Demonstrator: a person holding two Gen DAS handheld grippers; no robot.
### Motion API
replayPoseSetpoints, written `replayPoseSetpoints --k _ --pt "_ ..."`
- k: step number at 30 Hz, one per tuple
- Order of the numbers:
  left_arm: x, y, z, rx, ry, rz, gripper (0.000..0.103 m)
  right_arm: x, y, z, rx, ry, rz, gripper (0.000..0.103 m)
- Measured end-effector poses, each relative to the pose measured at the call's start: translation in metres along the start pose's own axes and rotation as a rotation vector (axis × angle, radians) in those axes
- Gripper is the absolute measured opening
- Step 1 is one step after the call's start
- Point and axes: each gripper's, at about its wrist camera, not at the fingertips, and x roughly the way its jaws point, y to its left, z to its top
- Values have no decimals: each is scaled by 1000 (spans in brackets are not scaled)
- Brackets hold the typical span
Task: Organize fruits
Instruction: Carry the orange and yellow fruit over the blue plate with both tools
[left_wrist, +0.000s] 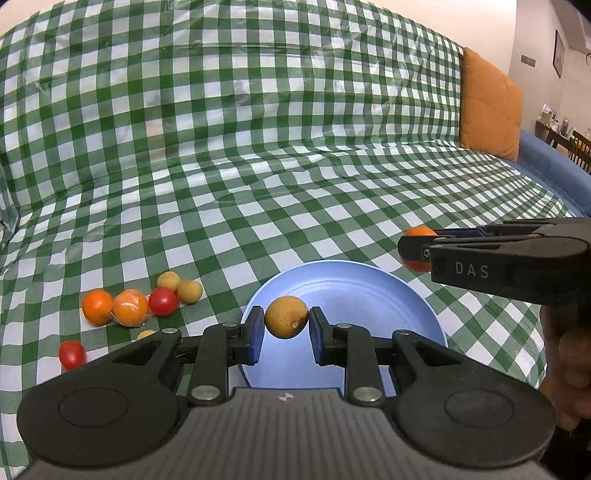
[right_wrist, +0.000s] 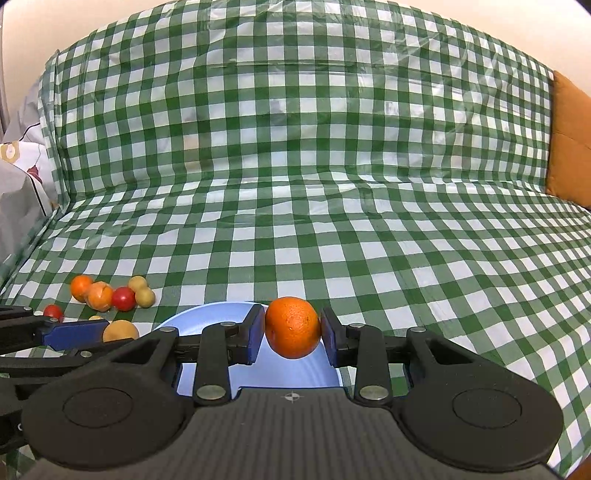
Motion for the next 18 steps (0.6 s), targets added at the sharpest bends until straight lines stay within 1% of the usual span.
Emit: replayPoseSetpoints --k 8,18 --pt "-2 4 1 -27 1 -9 29 1 1 1 0 -2 -10 35" --pt "-3 -3 1 -3 -9 -24 29 1 4 1 -1 4 -11 35"
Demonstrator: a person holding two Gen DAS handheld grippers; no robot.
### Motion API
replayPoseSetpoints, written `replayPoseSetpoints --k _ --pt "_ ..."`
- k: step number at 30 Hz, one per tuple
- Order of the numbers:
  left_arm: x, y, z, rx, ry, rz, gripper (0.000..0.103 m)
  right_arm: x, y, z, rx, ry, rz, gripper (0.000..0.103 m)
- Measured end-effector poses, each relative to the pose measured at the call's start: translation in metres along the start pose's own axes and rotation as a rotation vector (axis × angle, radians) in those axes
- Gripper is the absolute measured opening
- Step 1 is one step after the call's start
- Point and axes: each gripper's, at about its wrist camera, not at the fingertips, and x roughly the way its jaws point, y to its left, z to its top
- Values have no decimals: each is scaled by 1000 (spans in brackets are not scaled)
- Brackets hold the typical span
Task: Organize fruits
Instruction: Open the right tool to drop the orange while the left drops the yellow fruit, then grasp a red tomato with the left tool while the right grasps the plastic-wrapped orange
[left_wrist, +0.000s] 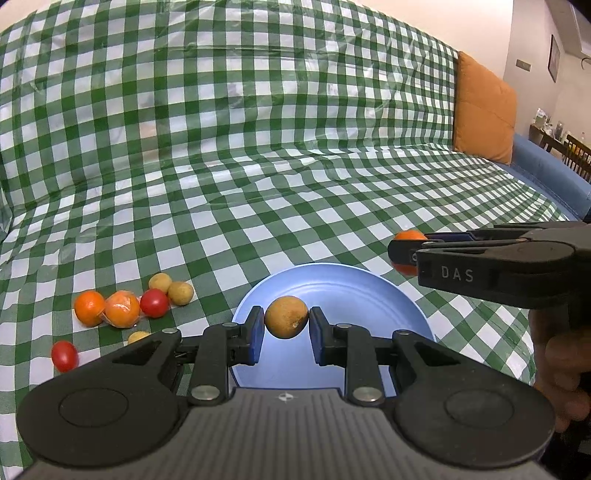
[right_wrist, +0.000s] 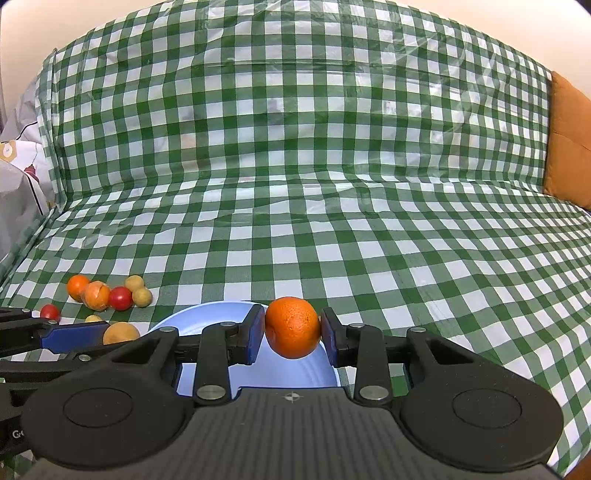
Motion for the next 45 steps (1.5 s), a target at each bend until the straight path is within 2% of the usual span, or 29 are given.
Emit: replayPoseSetpoints --k 5,9,15,23,26,45 --pt "0 0 0 -3 -2 -3 29 1 1 1 -2 3 1 35" --pt "-1 -1 1 -7 -7 -6 36 -1 0 1 3 -7 -10 35" --pt "-2 1 1 -8 -1 -4 36 -1 2 0 -4 -3 -20 36" --pt "-3 1 2 -11 0 -1 36 -2 2 0 -7 -6 -23 49" --pt "-4 2 3 -14 0 0 36 -2 2 0 -6 -5 -23 51" --pt "-12 8 4 -25 -7 16 36 -4 6 -1 1 -16 -27 52"
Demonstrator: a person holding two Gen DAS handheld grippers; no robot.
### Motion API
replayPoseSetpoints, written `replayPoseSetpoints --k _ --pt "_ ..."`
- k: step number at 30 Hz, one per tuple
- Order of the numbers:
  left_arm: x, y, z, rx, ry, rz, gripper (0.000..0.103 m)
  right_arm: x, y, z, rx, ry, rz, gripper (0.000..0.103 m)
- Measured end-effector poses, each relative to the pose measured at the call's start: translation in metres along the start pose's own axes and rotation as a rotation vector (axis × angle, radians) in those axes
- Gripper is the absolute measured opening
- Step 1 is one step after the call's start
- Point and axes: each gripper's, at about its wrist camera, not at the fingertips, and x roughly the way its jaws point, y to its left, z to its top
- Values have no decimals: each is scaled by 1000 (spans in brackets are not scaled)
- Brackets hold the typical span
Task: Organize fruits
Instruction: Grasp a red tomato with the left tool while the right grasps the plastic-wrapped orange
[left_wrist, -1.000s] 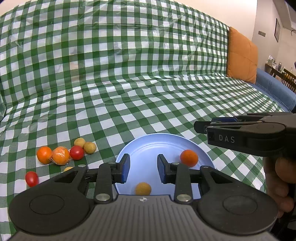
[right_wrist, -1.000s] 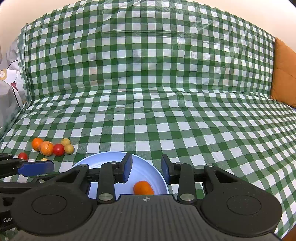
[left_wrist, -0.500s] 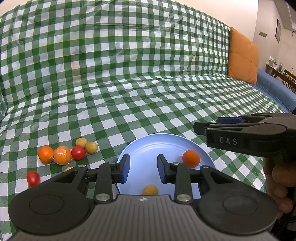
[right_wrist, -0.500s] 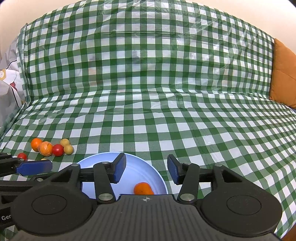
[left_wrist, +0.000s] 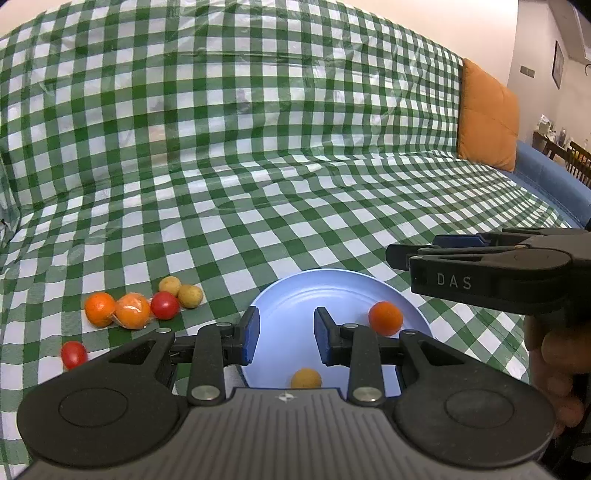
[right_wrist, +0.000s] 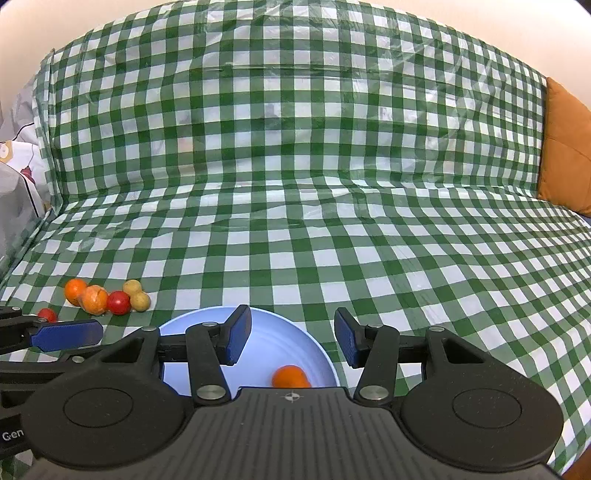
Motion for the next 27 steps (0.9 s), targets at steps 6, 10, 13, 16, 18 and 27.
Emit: replayPoseSetpoints --k 6,10,13,16,18,27 --pt "-12 12 2 13 -1 28 36 -7 6 0 14 -29 13 52" --pt "-20 27 12 87 4 66 32 -12 15 1 15 -48 32 52" --pt "-30 47 17 121 -23 75 32 -16 24 1 2 -66 47 52" --pt "-30 76 5 67 -4 109 32 -19 36 0 -14 -81 66 46" --pt "-20 96 2 -15 83 175 29 -21 45 -3 -33 -92 101 39" --pt "-5 147 3 -244 158 220 30 -14 102 -11 -145 -58 339 34"
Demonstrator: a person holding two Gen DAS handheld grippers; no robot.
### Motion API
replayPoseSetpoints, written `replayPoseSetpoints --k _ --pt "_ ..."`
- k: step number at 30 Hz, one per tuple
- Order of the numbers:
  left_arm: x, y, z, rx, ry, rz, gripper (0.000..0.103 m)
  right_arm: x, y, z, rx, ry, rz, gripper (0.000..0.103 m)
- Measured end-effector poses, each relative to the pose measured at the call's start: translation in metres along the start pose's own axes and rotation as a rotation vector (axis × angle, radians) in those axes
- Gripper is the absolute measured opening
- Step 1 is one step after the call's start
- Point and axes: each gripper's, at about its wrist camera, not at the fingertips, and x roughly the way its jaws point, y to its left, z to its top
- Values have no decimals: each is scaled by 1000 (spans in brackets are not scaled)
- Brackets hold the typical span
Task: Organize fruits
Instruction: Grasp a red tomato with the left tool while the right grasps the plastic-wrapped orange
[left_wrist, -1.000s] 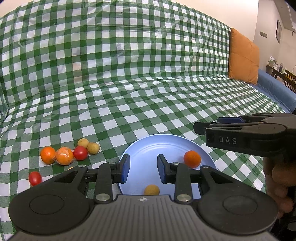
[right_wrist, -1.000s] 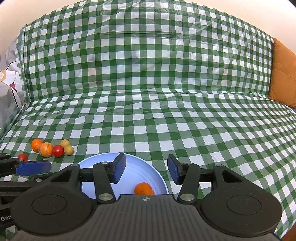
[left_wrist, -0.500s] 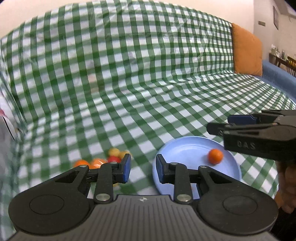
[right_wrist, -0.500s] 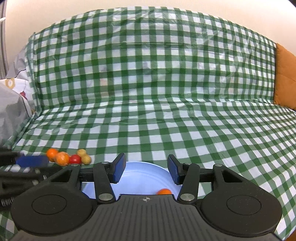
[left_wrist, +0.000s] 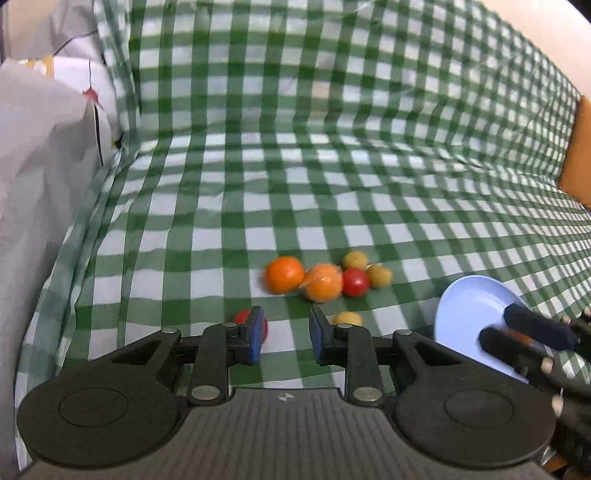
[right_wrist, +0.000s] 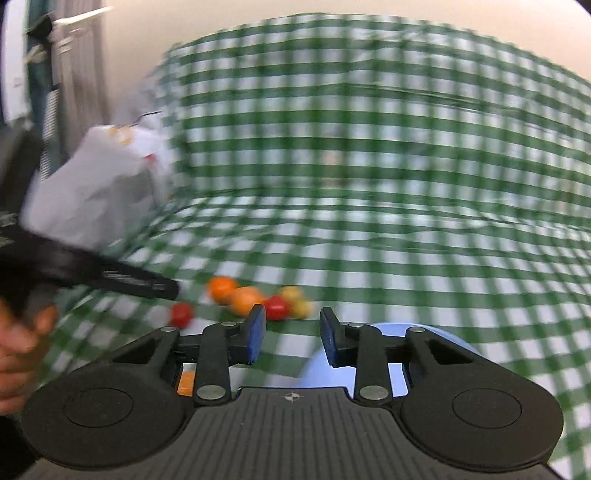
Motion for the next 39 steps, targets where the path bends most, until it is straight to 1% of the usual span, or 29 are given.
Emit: replayPoseSetpoints --k 3,4,5,7,8,10,11,15,18,21,22,23,26,27,28,29,30,32,34,37,39 --pt "7 9 3 -42 26 7 38 13 18 2 -18 28 82 36" --pt "10 13 4 -65 38 9 41 17 23 2 -29 41 93 37" --pt "13 17 4 -87 49 11 42 23 30 2 -43 57 102 41" --pt "17 25 3 -135 72 15 44 32 39 0 -52 79 123 46" --pt "21 29 4 -158 86 16 46 36 42 -1 -52 90 136 48" --pt "27 35 5 -191 107 14 53 47 49 -4 -57 123 160 50" --pt "30 36 5 -202 116 10 54 51 53 -6 -63 143 168 52" --pt "41 38 9 -210 141 -7 59 69 66 -10 -93 191 188 54" --pt "50 30 10 -187 143 -8 60 79 71 -13 -113 230 194 55" --pt "57 23 10 -161 154 12 60 87 75 -16 -141 263 183 55" --pt "60 21 10 -155 157 22 59 90 75 -16 -144 274 178 55" --pt "63 19 9 -150 161 30 59 76 69 -25 -144 281 176 55" --pt "69 16 10 -135 167 40 58 79 66 -27 -146 299 176 55" --pt "70 14 9 -122 168 46 54 79 66 -27 -150 306 175 54" --pt "70 12 9 -107 169 52 43 82 67 -30 -156 313 173 51" --pt "70 11 8 -91 172 57 36 83 68 -31 -162 319 173 44" --pt "70 11 7 -81 176 59 30 83 68 -32 -167 322 177 40" --pt "67 12 6 -73 171 60 30 81 69 -32 -173 312 184 38" --pt "61 14 6 -67 154 60 30 81 68 -31 -182 290 163 38" --pt "52 18 5 -85 146 24 30 77 60 -26 -144 251 134 38" --pt "49 20 3 -89 162 -5 30 76 53 -24 -108 243 118 38"
